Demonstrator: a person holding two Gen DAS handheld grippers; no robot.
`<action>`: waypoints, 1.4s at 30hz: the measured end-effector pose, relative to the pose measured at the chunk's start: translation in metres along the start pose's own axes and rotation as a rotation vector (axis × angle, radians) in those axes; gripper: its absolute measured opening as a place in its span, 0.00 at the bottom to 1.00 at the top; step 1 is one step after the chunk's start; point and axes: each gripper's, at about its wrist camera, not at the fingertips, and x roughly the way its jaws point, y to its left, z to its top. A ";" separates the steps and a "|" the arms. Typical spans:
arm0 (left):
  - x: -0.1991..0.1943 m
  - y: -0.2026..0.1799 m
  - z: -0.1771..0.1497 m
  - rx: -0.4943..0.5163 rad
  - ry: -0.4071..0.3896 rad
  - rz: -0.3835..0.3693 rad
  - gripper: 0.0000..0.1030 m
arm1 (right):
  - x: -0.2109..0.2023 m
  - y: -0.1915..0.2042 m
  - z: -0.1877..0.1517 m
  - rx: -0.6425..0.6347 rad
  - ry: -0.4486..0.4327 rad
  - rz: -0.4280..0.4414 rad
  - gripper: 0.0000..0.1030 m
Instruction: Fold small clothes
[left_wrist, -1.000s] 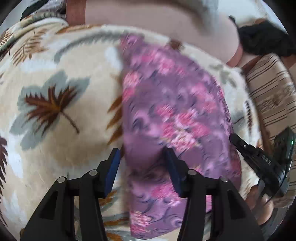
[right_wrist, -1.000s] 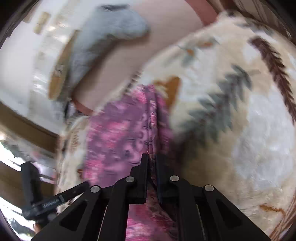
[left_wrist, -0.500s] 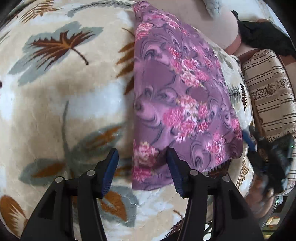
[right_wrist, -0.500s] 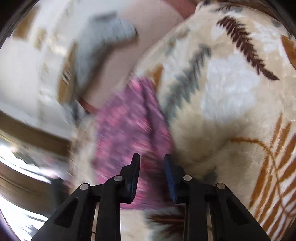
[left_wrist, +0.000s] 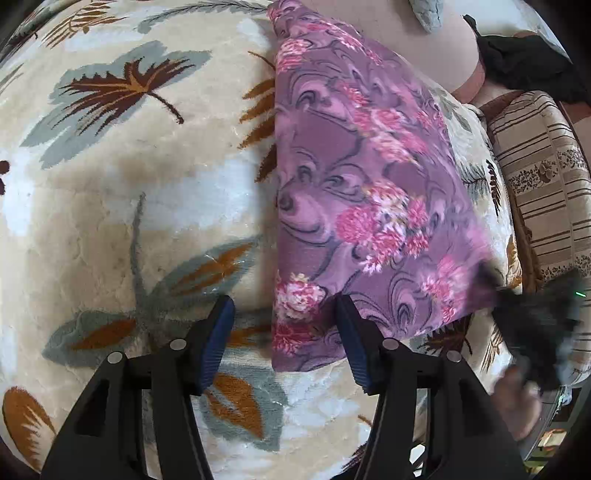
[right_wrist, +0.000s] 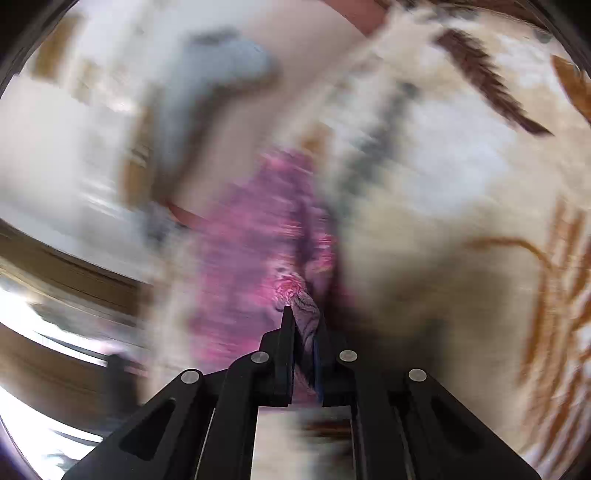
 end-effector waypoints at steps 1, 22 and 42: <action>-0.003 -0.001 0.000 0.008 -0.001 -0.011 0.54 | 0.011 -0.009 -0.003 0.004 0.053 -0.037 0.13; 0.001 0.019 0.110 -0.084 -0.174 -0.059 0.59 | 0.056 0.095 0.070 -0.300 -0.202 -0.137 0.31; 0.014 -0.004 0.135 -0.023 -0.226 0.108 0.77 | 0.072 0.087 0.103 -0.256 -0.182 -0.062 0.14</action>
